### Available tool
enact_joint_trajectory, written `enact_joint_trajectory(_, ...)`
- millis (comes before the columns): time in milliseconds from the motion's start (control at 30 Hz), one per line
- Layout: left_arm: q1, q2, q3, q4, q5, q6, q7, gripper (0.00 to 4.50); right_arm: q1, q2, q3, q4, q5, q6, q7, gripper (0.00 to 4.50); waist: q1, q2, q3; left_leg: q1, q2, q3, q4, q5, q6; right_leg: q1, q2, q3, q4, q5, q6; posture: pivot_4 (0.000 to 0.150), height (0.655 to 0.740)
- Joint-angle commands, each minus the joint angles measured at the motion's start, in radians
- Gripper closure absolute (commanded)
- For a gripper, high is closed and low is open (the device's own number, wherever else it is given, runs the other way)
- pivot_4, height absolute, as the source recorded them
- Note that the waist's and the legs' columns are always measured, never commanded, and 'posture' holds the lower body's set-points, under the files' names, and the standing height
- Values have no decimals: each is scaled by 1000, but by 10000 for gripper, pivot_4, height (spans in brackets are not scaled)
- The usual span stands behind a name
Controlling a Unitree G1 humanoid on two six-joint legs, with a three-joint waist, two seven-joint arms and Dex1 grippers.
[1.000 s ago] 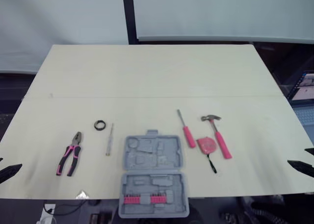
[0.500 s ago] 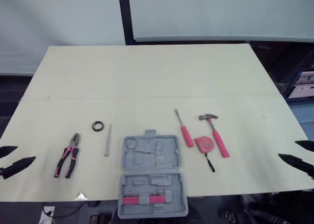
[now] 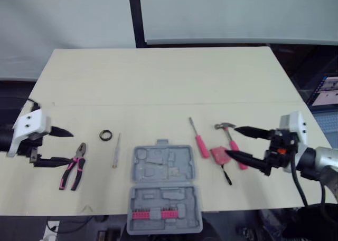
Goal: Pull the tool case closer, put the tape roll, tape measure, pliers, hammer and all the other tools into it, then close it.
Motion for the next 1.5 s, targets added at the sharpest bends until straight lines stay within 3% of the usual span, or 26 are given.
enact_joint_trajectory(33, -183, -20, -156, 151, 104, -141, -111, 59, -44, 32, 79, -39, -9, -46, -26, 374, 1, 0, 0, -2, 1, 0, 2, 0, 0, -1, 1, 1, 0, 0, 0, 1500, 7400)
enact_joint_trajectory(233, -470, -107, -469, 370, 179, -364, -114, 59, -83, 104, 218, -49, -65, -98, -70, 374, -3, 0, 0, -7, 6, 8, 11, 1, -1, -12, 6, 10, 10, 0, 1, 1500, 7400)
enact_joint_trajectory(367, -586, -201, -530, 541, 293, -497, -107, 59, -29, 105, 245, -61, -105, -141, -71, 374, -1, -1, 1, -7, 8, 10, 15, 0, -1, -13, 7, 12, 14, 0, 1, 1500, 7400)
enact_joint_trajectory(500, -650, -274, -557, 675, 393, -576, -54, 59, 48, 70, 165, -71, -95, -164, -57, 374, 8, -2, 1, -7, 8, 11, 17, 0, 0, -14, 7, 14, 16, 0, 1, 1500, 7400)
enact_joint_trajectory(900, -681, -378, -578, 873, 618, -643, 191, 59, 160, -1, 60, -152, -27, -149, -69, 374, 18, -4, 1, -7, 10, 11, 19, 0, -1, -14, 8, 13, 19, 0, 1, 1500, 7400)
enact_joint_trajectory(1500, -664, -435, -557, 926, 692, -617, 336, 59, 137, 8, 124, -213, -2, -122, -134, 374, 20, -5, 0, -7, 10, 11, 20, 0, -1, -14, 8, 13, 21, 0, 1, 1500, 7400)
